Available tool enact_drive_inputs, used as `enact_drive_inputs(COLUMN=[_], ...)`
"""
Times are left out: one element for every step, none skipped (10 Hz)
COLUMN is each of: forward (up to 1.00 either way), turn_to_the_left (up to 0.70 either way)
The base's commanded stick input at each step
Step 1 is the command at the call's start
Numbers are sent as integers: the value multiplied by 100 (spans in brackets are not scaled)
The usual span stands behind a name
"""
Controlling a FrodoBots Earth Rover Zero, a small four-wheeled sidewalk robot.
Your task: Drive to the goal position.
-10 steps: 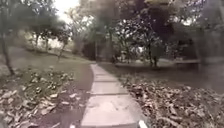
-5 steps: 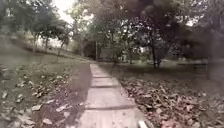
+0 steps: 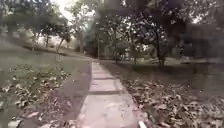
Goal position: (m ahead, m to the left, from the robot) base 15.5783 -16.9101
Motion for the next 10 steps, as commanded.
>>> enact_drive_inputs(forward=[100, 100, 100, 100, 100, 100, 100, 100, 100, 100], turn_to_the_left=[0, 0, 2, 3, 4, 38, 39, 34, 20, 2])
